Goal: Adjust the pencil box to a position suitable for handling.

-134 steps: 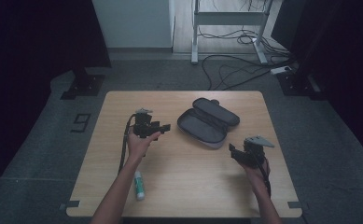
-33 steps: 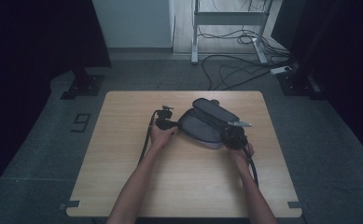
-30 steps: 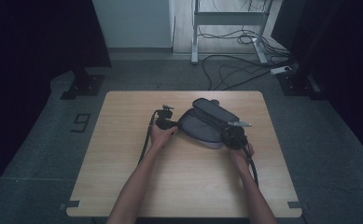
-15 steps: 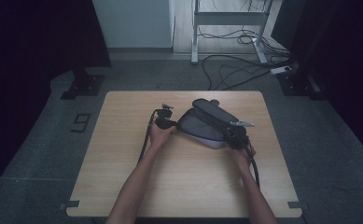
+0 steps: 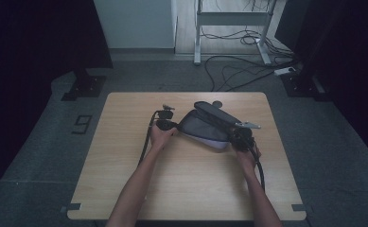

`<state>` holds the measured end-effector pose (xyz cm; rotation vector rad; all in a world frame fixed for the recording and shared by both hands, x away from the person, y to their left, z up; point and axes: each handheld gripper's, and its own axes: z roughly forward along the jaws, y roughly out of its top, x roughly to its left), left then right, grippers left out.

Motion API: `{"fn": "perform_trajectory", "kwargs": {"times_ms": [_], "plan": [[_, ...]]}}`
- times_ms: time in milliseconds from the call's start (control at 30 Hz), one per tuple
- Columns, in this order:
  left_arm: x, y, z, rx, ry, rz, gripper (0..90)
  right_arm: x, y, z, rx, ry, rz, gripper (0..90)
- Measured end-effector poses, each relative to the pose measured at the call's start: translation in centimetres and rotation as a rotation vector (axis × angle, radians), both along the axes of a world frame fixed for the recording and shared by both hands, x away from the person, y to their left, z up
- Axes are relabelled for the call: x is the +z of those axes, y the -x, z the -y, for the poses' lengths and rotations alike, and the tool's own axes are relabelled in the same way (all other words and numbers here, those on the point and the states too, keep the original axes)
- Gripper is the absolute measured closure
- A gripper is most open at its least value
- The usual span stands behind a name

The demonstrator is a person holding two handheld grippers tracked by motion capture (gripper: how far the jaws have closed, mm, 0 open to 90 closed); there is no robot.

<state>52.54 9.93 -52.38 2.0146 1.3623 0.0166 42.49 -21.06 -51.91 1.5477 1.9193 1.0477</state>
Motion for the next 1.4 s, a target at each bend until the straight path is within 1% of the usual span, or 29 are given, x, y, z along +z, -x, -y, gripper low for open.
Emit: {"fn": "perform_trajectory", "kwargs": {"times_ms": [233, 300, 500, 733, 800, 1067, 1200, 1400], "plan": [[0.7, 0.4, -0.2, -0.002, 0.01, 0.018, 87.1, 0.4, 0.3, -0.1, 0.006, 0.0, 0.02, 86.2], [1.0, 0.5, -0.4, -0.005, 0.017, 0.021, 87.1, 0.7, 0.5, -0.1, 0.006, -0.012, 0.028, 86.2], [1.5, 0.9, -0.8, -0.005, 0.028, 0.035, 87.0, 0.9, 0.7, -0.2, 0.008, -0.02, 0.036, 86.2], [2.1, 1.3, -1.3, -0.002, 0.032, 0.039, 87.0, 1.4, 1.1, -0.6, 0.02, -0.022, 0.052, 86.2], [2.3, 1.5, -1.5, -0.001, 0.034, 0.044, 87.1, 1.5, 1.2, -0.7, 0.02, -0.03, 0.057, 86.2], [3.1, 2.4, -2.4, -0.005, 0.043, 0.06, 87.0, 2.3, 1.7, -1.5, 0.032, -0.025, 0.083, 86.4], [3.8, 3.0, -3.3, -0.009, 0.056, 0.072, 87.0, 2.9, 2.4, -1.9, 0.047, -0.031, 0.106, 86.4], [4.5, 3.9, -4.4, -0.005, 0.067, 0.084, 87.0, 3.9, 3.2, -2.9, 0.07, -0.025, 0.135, 86.4]]}}
